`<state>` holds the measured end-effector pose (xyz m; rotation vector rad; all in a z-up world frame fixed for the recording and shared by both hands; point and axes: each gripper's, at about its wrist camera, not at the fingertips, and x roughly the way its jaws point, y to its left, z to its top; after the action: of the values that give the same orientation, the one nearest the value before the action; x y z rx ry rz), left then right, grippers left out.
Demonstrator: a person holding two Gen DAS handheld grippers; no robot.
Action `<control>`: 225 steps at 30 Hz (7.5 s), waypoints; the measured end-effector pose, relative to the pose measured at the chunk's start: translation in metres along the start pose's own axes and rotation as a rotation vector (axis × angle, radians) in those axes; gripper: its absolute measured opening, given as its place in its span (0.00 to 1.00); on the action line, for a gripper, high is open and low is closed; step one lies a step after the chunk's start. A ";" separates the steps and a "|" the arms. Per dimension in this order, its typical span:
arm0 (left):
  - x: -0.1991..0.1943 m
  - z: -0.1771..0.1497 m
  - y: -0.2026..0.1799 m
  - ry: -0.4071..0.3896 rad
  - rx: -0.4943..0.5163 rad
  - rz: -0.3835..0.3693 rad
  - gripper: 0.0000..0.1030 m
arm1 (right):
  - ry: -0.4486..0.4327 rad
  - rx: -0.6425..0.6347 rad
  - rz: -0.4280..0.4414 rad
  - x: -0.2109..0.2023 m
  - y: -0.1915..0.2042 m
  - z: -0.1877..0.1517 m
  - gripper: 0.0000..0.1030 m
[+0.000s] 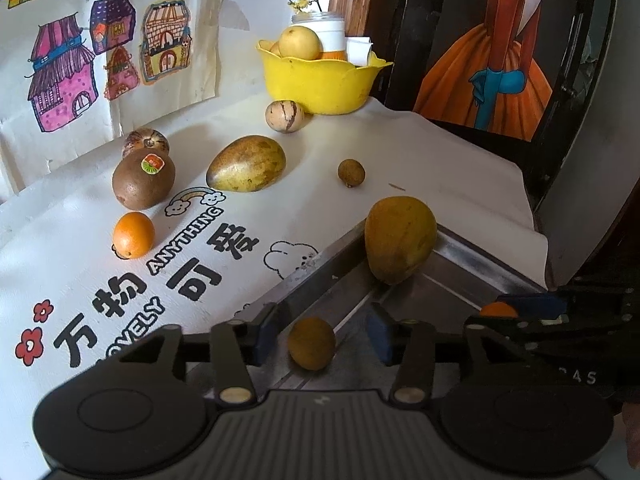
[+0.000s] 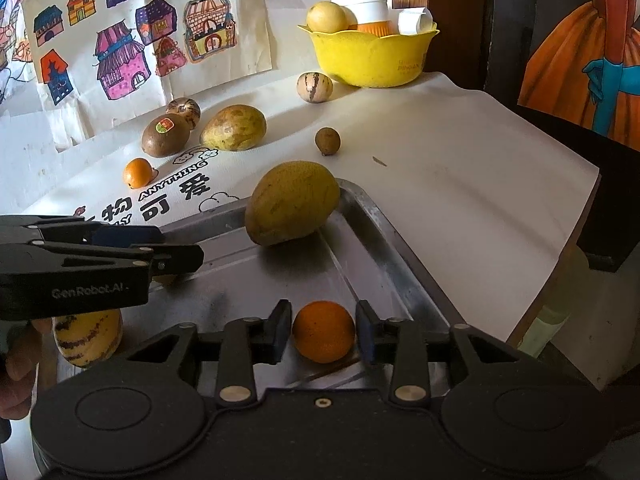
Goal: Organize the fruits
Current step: 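Release the brown fruit from the left tool while the right tool releases the orange into the tray, then grasp another orange with the left tool while the right tool grasps another large mango, then carry the orange with the left tool while the right tool carries the mango over the metal tray, then open the left tool to drop the orange while the right tool releases the mango into the tray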
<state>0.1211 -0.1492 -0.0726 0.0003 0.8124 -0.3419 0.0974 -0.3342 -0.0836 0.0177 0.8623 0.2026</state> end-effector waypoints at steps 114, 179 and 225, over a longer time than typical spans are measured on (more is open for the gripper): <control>0.040 0.042 0.168 -0.104 -0.188 0.120 0.33 | 0.017 -0.140 0.097 0.159 0.102 0.158 0.75; -0.094 -0.058 0.045 -0.101 -0.029 0.020 0.33 | -0.066 -0.074 0.079 -0.057 0.064 -0.019 0.75; -0.074 -0.043 0.060 -0.107 -0.080 0.062 0.90 | 0.002 -0.117 0.026 -0.035 0.064 -0.032 0.90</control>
<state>0.0612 -0.0649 -0.0570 -0.0674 0.7180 -0.2484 0.0400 -0.2804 -0.0715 -0.0803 0.8515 0.2775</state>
